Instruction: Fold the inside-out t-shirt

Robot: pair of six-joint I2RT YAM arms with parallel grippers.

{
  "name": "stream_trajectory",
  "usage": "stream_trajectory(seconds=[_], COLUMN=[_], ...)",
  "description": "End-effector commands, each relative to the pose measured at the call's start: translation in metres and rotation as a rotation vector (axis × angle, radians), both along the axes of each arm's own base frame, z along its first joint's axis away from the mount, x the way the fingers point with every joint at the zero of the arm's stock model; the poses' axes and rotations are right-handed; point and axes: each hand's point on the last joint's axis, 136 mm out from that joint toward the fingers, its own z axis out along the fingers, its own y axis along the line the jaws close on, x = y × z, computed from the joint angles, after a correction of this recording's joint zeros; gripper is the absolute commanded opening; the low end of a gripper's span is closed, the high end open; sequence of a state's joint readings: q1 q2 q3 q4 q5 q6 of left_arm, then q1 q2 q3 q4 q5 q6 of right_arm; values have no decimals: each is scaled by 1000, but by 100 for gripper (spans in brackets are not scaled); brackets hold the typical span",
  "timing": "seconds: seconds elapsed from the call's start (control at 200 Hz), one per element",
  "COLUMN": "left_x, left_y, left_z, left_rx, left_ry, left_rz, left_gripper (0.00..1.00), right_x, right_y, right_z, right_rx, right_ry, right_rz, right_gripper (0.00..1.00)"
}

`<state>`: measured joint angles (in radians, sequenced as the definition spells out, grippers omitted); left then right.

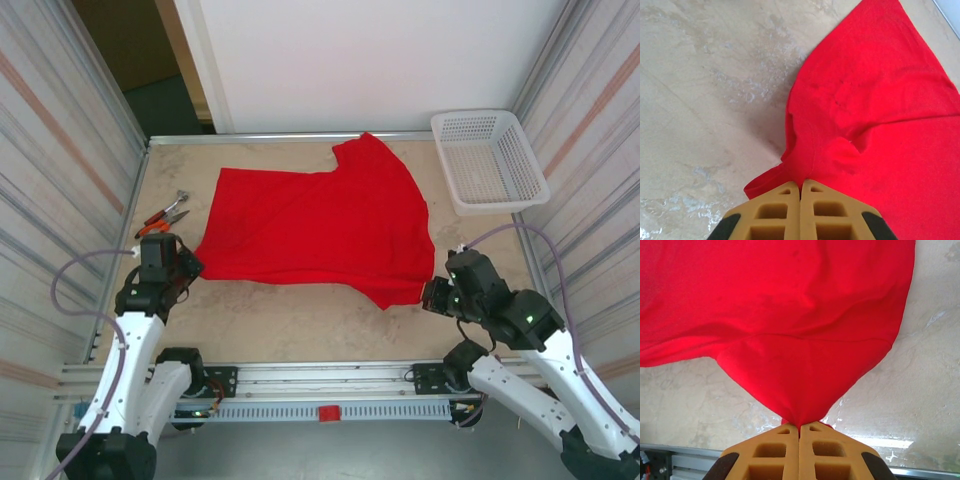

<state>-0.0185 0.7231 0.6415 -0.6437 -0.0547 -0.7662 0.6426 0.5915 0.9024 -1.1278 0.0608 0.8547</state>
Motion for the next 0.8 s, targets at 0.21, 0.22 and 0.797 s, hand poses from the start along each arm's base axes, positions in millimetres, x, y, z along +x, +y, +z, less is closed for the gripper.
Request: stream_trajectory(seconds=[0.21, 0.22, 0.797], left_x=[-29, -28, 90], left_y=[-12, -11, -2], left_z=[6, 5, -38], left_rx=[-82, -80, 74], left_ry=[-38, -37, 121], left_rz=[12, 16, -89], left_gripper=[0, 0, 0], right_x=[2, 4, 140], right_y=[2, 2, 4], right_z=[40, 41, -17], right_rx=[56, 53, 80], right_ry=[-86, -88, -31], right_rz=[11, 12, -117], right_gripper=[0, 0, 0])
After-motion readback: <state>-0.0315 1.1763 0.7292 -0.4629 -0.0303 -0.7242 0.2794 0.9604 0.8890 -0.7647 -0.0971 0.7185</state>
